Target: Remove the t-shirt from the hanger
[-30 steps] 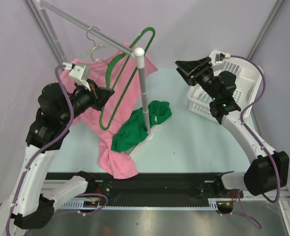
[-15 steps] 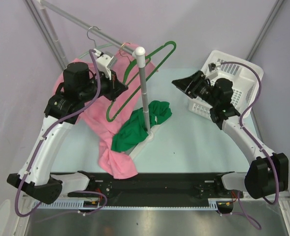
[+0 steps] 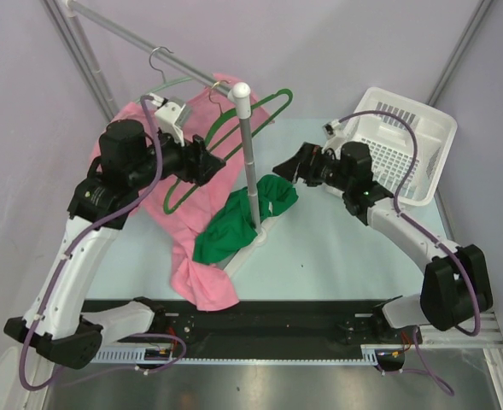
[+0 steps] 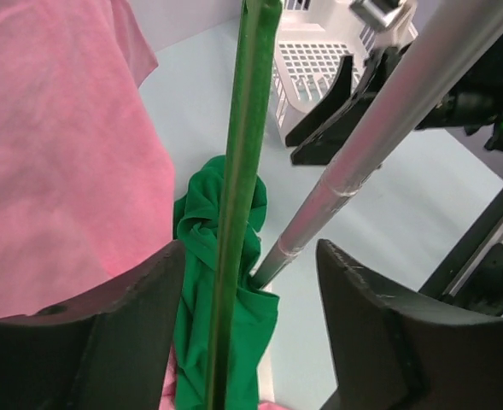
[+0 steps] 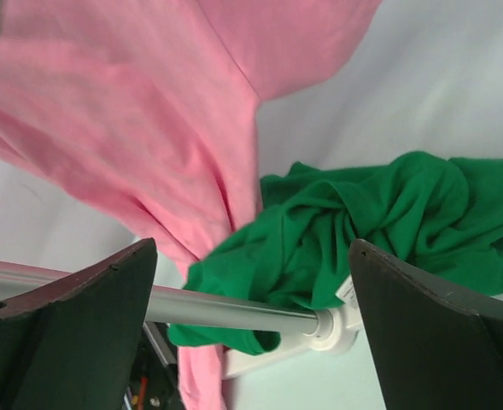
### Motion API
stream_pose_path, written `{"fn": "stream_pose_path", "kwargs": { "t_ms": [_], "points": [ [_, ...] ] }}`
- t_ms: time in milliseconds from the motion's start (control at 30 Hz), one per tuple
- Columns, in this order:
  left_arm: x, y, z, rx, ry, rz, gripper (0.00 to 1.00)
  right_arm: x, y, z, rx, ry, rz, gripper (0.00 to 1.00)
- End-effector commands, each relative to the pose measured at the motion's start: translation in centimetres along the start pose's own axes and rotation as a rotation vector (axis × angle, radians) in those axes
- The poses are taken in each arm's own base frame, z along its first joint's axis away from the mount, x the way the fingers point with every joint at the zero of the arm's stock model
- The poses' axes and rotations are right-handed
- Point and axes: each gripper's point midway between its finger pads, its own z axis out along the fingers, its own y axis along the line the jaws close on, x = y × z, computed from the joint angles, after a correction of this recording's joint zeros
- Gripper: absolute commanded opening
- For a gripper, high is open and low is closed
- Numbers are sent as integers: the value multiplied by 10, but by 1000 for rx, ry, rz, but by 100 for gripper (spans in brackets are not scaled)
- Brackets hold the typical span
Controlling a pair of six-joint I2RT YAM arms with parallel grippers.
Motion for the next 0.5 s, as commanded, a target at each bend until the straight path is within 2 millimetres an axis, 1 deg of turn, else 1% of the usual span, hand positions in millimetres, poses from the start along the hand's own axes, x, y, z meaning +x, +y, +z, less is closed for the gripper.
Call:
{"fn": "stream_pose_path", "kwargs": {
  "t_ms": [0, 33, 67, 100, 133, 167, 200, 233, 267, 300, 333, 367, 400, 433, 467],
  "points": [
    [-10, 2, -28, -97, -70, -100, 87, 23, -14, 17, 43, 52, -87, 100],
    [-8, 2, -32, -109, -69, -115, 96, 29, -17, 21, 46, 66, -90, 100],
    [-10, -1, -44, -118, -91, -120, 100, 41, -25, 27, 60, 94, -83, 100],
    [-10, 2, -51, -152, -106, -148, 100, 53, -26, 31, 64, 118, -88, 99],
    [-7, 3, -56, -169, -114, -160, 100, 61, -28, 35, 67, 133, -97, 100],
    [-11, 0, -72, -178, -156, -165, 100, 75, -35, 40, 76, 165, -97, 100],
    [-11, -2, -80, -183, -180, -187, 100, 87, -33, 45, 72, 188, -107, 100],
    [-6, -1, -83, -196, -186, -202, 100, 94, -35, 49, 76, 205, -109, 100],
    [-7, -3, -88, -195, -212, -208, 100, 101, -35, 52, 77, 220, -112, 100],
    [-10, -9, -105, -190, -263, -220, 100, 114, -42, 57, 90, 248, -105, 100],
    [-2, -4, -107, -216, -265, -236, 100, 118, -45, 60, 92, 252, -96, 100],
    [-1, -6, -114, -218, -287, -243, 100, 122, -48, 64, 95, 261, -84, 100],
    [0, -9, -126, -217, -320, -254, 100, 130, -54, 68, 102, 281, -71, 100],
    [8, -8, -127, -223, -318, -265, 100, 132, -54, 73, 98, 285, -69, 100],
    [11, -7, -129, -231, -325, -276, 100, 134, -55, 77, 98, 294, -66, 100]
  ]
}}
